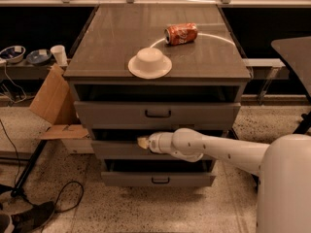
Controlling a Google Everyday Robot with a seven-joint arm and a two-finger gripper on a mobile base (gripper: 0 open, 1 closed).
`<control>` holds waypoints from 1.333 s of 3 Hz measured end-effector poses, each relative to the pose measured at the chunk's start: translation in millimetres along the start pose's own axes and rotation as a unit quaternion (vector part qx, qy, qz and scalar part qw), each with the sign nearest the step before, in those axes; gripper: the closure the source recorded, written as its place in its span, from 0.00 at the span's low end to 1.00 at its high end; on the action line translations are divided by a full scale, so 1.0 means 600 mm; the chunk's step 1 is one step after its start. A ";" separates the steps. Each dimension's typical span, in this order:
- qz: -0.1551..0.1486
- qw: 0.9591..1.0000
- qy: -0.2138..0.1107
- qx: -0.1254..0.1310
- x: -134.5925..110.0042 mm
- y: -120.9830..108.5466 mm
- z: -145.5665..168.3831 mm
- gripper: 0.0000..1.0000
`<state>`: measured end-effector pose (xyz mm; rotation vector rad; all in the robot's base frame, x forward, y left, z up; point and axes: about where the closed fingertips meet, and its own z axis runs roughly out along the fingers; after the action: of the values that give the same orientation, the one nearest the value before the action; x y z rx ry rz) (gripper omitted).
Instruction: Open middle drawer
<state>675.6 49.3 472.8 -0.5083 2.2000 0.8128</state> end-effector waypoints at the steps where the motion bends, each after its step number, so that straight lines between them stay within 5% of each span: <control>1: 0.019 1.000 -0.022 0.007 -0.011 0.005 0.002 1.00; 4: 0.058 0.996 -0.057 0.025 -0.018 0.028 0.029 1.00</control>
Offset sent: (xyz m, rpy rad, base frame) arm 0.0063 0.0070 0.0115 0.1158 -0.0113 -0.1528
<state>682.1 74.6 478.0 -0.3035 2.1548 0.8251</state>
